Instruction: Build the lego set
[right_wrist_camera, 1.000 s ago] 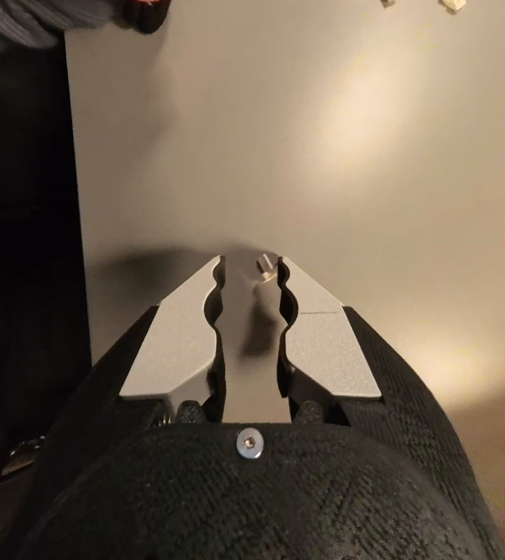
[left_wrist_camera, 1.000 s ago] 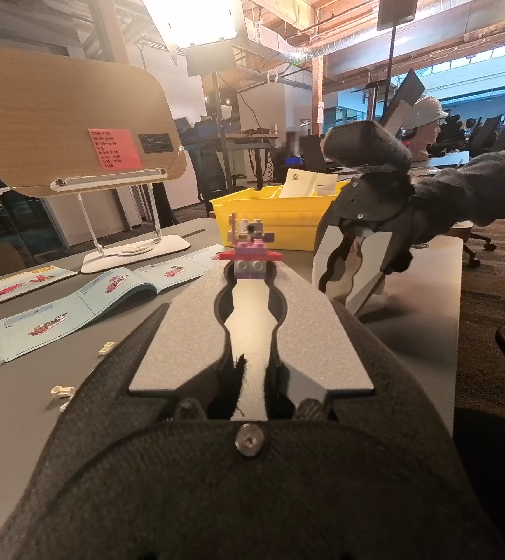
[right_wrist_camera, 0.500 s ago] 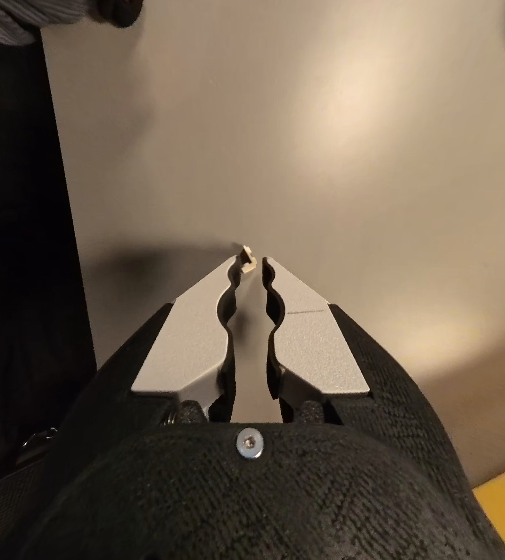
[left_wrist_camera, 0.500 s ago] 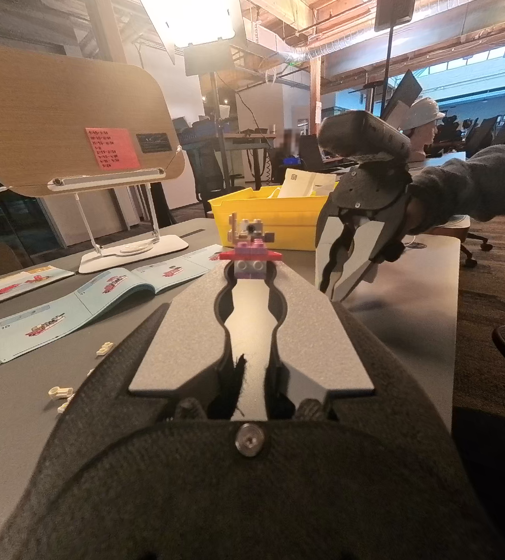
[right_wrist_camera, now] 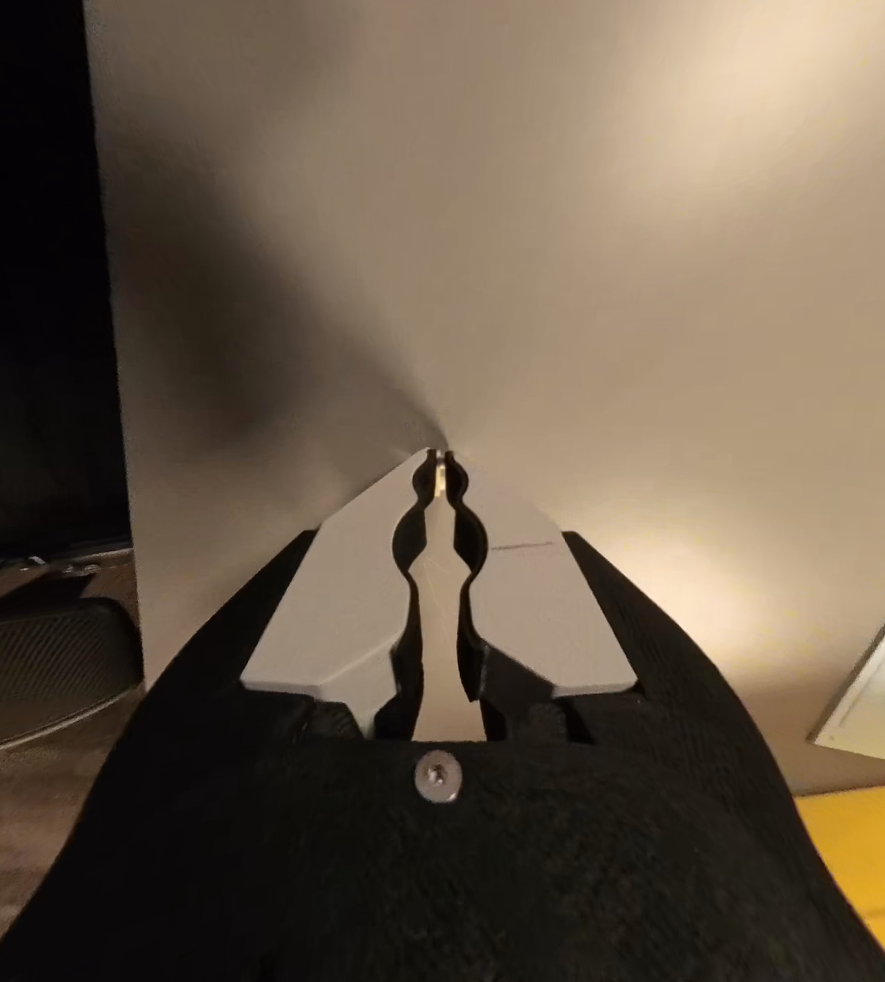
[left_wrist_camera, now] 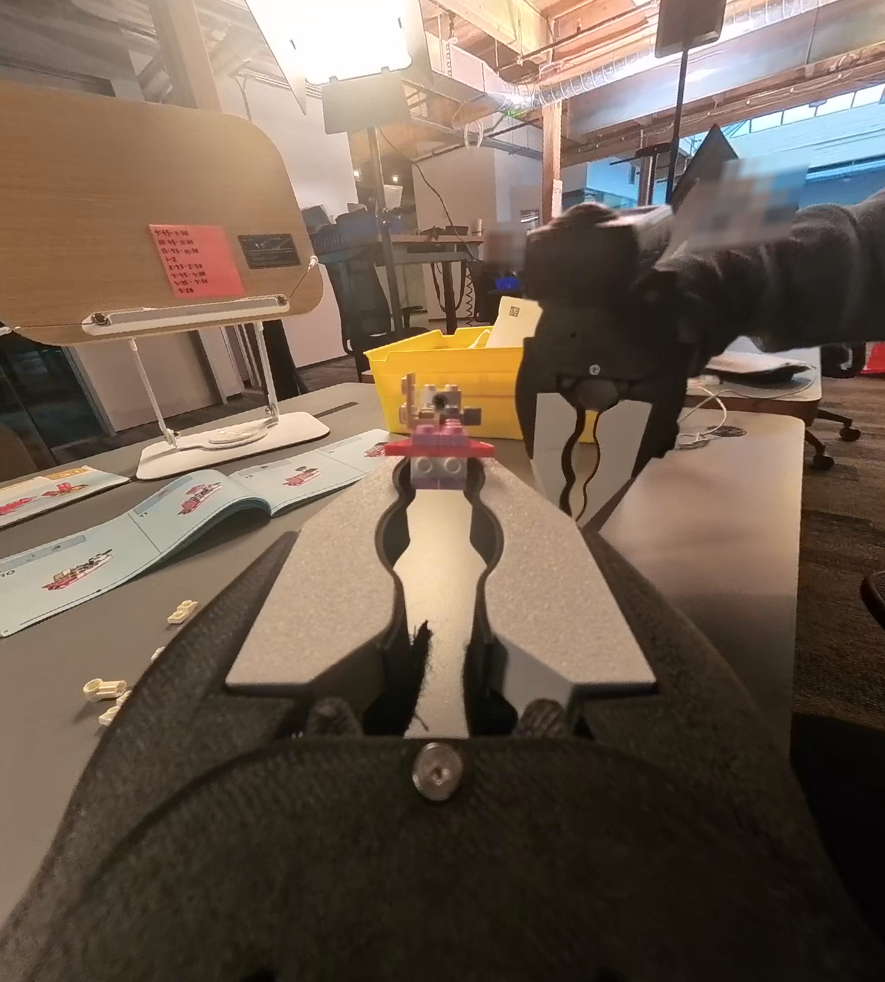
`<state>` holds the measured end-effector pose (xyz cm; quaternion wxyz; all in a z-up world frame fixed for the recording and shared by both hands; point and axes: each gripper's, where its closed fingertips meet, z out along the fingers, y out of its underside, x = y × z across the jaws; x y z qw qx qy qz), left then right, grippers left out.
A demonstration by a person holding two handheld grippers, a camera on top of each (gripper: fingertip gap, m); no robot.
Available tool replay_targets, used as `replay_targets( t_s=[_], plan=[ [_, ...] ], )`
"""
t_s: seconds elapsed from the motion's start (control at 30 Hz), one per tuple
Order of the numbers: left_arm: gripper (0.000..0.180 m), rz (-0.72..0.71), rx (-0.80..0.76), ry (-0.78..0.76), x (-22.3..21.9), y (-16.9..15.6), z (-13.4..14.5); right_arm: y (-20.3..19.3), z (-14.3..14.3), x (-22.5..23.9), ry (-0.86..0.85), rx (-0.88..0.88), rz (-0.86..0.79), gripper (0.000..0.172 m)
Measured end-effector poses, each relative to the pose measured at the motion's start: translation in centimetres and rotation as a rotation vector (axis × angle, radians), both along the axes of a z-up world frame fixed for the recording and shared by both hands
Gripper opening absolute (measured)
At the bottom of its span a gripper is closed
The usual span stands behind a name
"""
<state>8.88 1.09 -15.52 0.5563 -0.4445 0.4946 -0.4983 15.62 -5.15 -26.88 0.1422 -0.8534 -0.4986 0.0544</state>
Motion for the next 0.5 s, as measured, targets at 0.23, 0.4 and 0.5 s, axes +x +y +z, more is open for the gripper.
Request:
replay_targets(
  t_s=[0.23,0.4,0.5],
  plan=[
    [0.016,0.009,-0.011,-0.008,-0.1,0.2,0.1,5.5,8.4,-2.9,0.674,0.447,-0.328,0.001],
    [0.015,0.014,0.013,0.000,0.1,0.0,0.0,7.1,14.0,-3.2,0.953,0.823,-0.508,0.001],
    [0.015,0.048,0.008,0.001,0.0,0.5,0.0,8.6,11.4,-1.4,0.815,0.860,-0.648,0.001]
  ],
)
